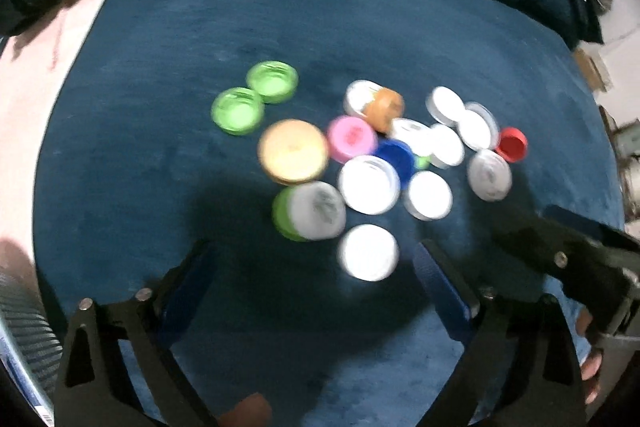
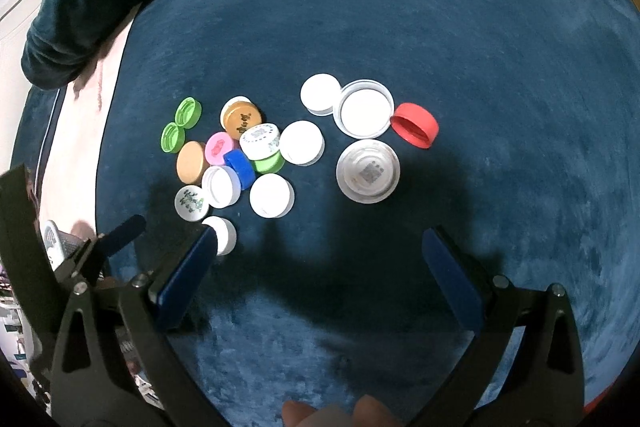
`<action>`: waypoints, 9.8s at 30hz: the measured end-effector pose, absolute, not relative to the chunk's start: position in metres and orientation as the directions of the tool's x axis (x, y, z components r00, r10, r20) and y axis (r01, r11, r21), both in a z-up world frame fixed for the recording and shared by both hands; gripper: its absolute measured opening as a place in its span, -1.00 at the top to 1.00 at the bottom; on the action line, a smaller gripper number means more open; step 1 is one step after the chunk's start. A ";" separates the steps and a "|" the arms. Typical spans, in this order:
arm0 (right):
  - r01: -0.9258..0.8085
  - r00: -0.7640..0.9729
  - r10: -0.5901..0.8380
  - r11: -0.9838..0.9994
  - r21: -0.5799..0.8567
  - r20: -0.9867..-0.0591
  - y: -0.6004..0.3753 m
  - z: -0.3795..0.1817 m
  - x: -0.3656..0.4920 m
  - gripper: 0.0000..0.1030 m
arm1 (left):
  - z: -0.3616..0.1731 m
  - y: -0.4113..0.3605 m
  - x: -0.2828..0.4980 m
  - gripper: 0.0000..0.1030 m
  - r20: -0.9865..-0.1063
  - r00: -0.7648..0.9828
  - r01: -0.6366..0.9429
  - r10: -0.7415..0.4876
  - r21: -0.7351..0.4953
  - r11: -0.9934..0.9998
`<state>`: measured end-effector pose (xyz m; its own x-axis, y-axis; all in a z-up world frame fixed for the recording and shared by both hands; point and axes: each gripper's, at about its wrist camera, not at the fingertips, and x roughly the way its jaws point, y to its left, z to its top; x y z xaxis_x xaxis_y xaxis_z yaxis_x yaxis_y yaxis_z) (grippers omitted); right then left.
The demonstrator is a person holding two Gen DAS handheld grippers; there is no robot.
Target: Organize objects
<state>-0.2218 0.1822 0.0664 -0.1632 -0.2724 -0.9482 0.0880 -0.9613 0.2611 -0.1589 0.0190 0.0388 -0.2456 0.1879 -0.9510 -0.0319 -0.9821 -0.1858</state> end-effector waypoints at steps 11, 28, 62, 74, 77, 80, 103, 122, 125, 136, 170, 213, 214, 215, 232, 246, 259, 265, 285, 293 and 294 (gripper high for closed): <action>0.079 -0.151 -0.262 -0.964 0.253 -0.953 0.178 0.063 -0.227 -1.00 | 0.030 0.031 -0.160 0.40 -0.951 -0.207 -0.084 0.230 -0.216 -0.973; 0.270 -0.083 -0.220 -0.944 0.191 -0.972 0.104 0.026 -0.248 -0.46 | 0.045 -0.047 -0.142 0.40 -0.947 -0.238 0.024 0.217 -0.229 -0.973; 0.510 -0.109 -0.464 -0.785 0.351 -0.879 -0.023 0.138 -0.122 0.41 | 0.159 -0.174 -0.016 0.40 -0.886 -0.463 0.268 0.030 -0.172 -0.948; 0.653 -0.031 -0.499 -0.666 0.360 -0.866 -0.118 0.144 -0.068 0.41 | 0.153 -0.282 0.043 0.40 -0.874 -0.476 0.501 -0.101 -0.175 -0.848; 0.664 -0.018 -0.509 -0.650 0.371 -0.861 -0.131 0.144 -0.064 0.41 | 0.155 -0.290 0.046 0.40 -0.862 -0.490 0.516 -0.128 -0.168 -0.840; 0.663 -0.001 -0.515 -0.642 0.385 -0.857 -0.140 0.143 -0.062 0.40 | 0.152 -0.296 0.046 0.40 -0.862 -0.490 0.530 -0.131 -0.175 -0.829; 0.587 0.005 -0.495 -0.702 0.403 -0.869 -0.136 0.128 -0.075 -0.99 | 0.144 -0.335 0.068 -0.98 -0.882 -0.443 0.638 -0.162 -0.184 -0.748; 0.590 -0.027 -0.446 -0.730 0.346 -0.895 -0.129 0.126 -0.077 -0.99 | 0.141 -0.325 0.063 -0.98 -0.900 -0.377 0.624 -0.218 -0.073 -0.778; 0.591 -0.031 -0.439 -0.733 0.338 -0.898 -0.128 0.126 -0.077 -0.99 | 0.141 -0.326 0.063 -0.98 -0.900 -0.376 0.626 -0.219 -0.073 -0.776; 0.592 -0.038 -0.425 -0.739 0.322 -0.905 -0.127 0.125 -0.078 -0.99 | 0.141 -0.326 0.065 -0.98 -0.902 -0.372 0.629 -0.218 -0.072 -0.774; 0.583 -0.066 -0.412 -0.755 0.300 -0.909 -0.110 0.129 -0.082 -1.00 | 0.149 -0.305 0.056 -0.99 -0.900 -0.375 0.609 -0.223 -0.058 -0.791; 0.401 -0.157 -0.386 -0.866 0.299 -0.909 0.042 0.136 -0.143 -1.00 | 0.155 -0.154 -0.037 -0.99 -0.903 -0.398 0.389 -0.164 -0.004 -0.921; 0.394 -0.159 -0.384 -0.869 0.299 -0.910 0.047 0.135 -0.145 -1.00 | 0.154 -0.147 -0.041 -0.99 -0.903 -0.398 0.378 -0.160 -0.003 -0.926; 0.385 -0.161 -0.382 -0.873 0.298 -0.910 0.052 0.134 -0.147 -1.00 | 0.153 -0.140 -0.045 -0.99 -0.904 -0.398 0.368 -0.156 -0.001 -0.930; 0.237 -0.190 -0.319 -0.933 0.273 -0.928 0.152 0.118 -0.184 -1.00 | 0.126 -0.048 -0.103 -0.99 -0.927 -0.362 0.186 -0.098 0.031 -0.982; 0.098 -0.179 -0.276 -0.960 0.262 -0.944 0.201 0.097 -0.219 -1.00 | 0.074 -0.014 -0.142 -0.99 -0.945 -0.323 0.145 -0.061 0.014 -0.989; 0.091 -0.163 -0.267 -0.963 0.255 -0.950 0.196 0.091 -0.227 -1.00 | 0.036 -0.030 -0.181 -0.99 -0.955 -0.273 0.262 -0.114 0.040 -0.964; 0.074 -0.173 -0.268 -0.963 0.259 -0.948 0.194 0.091 -0.232 -1.00 | 0.023 -0.014 -0.187 -0.99 -0.961 -0.262 0.199 -0.089 0.037 -0.979; 0.089 -0.168 -0.271 -0.962 0.260 -0.948 0.178 0.094 -0.231 -1.00 | 0.028 -0.002 -0.179 0.43 -0.964 -0.262 0.114 0.043 -0.075 -0.991; 0.158 -0.111 -0.270 -0.955 0.251 -0.956 0.142 0.080 -0.230 -1.00 | 0.030 -0.035 -0.171 0.43 -0.970 -0.243 0.183 0.028 -0.074 -0.980; 0.164 -0.107 -0.270 -0.954 0.251 -0.957 0.137 0.078 -0.230 -1.00 | 0.028 -0.041 -0.170 0.43 -0.970 -0.241 0.191 0.031 -0.079 -0.978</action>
